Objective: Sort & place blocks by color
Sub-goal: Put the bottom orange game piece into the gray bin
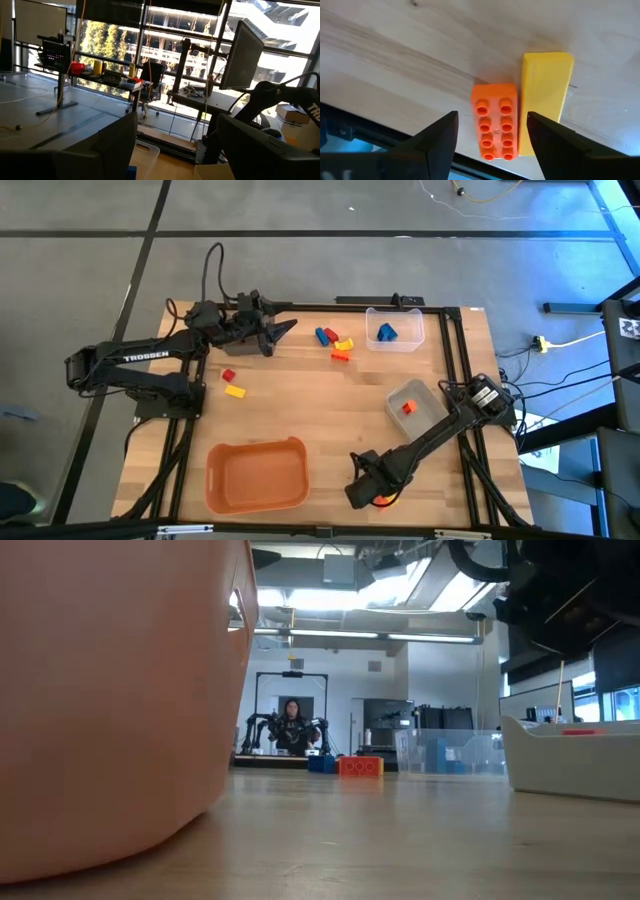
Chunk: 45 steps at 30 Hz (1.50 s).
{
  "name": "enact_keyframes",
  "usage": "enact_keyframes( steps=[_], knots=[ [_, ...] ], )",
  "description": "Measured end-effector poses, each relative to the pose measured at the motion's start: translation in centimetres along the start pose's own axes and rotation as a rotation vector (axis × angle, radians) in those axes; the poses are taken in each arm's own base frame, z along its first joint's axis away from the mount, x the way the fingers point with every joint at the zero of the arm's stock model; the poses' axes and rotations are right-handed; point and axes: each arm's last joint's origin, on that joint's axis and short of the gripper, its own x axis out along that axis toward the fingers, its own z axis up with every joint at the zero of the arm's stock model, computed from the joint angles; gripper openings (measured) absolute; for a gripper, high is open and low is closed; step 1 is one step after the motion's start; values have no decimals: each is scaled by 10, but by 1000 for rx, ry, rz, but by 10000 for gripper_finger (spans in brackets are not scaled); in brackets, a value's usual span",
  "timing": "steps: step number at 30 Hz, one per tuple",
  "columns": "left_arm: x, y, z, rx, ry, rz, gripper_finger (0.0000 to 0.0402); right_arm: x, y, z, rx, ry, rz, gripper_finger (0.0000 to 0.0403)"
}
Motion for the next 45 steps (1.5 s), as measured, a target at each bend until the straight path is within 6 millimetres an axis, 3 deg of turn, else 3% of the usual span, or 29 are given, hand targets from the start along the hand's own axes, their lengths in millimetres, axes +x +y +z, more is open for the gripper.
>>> enact_keyframes(
  steps=[18, 23, 35, 38, 42, 45],
  knots=[
    [0, 1, -5, -4, 52, 12, 266, 4, 0, -2, -10, 5, 28, 237],
    [0, 1, -5, -4, 53, 12, 266, 15, 2, -2, -11, 25, 23, 237],
    [0, 1, -6, -4, 58, 13, 266, 20, 4, -1, -11, 25, 25, 235],
    [0, 1, -6, -5, 58, 13, 266, 27, 3, 0, -8, 27, 3, 211],
    [0, 1, -6, -4, 58, 13, 266, 29, 3, 1, -7, 33, -8, 140],
    [0, 1, -6, -4, 58, 13, 266, 27, 3, 0, -14, 32, 0, 141]
  ],
)
